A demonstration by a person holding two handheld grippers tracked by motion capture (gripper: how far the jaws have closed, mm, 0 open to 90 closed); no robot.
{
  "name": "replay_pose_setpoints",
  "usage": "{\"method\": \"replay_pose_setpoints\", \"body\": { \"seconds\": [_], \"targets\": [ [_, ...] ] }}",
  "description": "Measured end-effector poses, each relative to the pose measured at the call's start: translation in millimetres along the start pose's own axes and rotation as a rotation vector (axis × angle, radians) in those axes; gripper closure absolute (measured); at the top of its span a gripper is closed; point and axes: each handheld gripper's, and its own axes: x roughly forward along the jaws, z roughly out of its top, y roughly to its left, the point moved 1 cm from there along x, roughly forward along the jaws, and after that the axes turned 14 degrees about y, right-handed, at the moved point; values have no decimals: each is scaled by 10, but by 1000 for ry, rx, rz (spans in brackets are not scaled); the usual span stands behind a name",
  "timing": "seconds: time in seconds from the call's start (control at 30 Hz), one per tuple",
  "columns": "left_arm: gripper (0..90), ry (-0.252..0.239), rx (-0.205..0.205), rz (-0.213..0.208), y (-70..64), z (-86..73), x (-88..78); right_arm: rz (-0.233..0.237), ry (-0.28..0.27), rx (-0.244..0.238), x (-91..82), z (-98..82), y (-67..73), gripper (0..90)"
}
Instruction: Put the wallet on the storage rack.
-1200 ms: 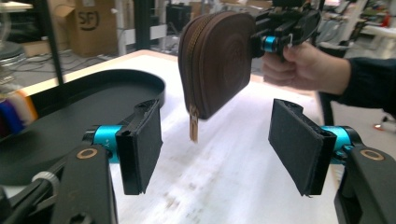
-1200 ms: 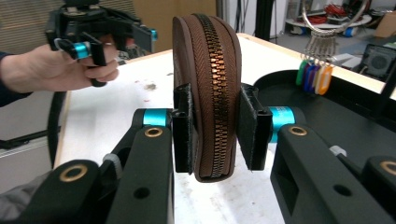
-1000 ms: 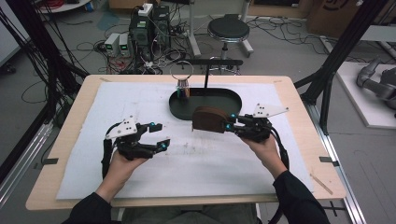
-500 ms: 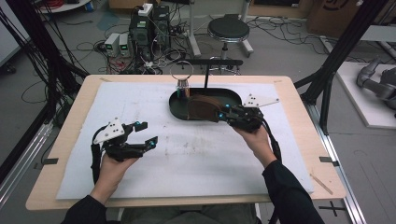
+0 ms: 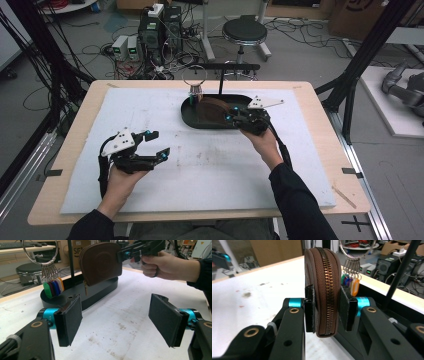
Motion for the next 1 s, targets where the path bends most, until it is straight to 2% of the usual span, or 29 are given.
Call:
{"method": "replay_pose_setpoints", "body": {
  "seconds": [0.23,0.47,0.87,1.0],
  "targets": [
    [268,-1,-6,11,14,-2,3,-19,20,14,102,-37,-84,707],
    [268,1,-1,2,-8,6,30,-44,29,28,233,-95,-178,708],
    [268,2,-3,0,-12,-9,32,-95,23,98,404,-208,-331,707],
    [267,3,-2,-2,-17,-10,39,-131,40,86,432,-228,-348,706]
  ]
}}
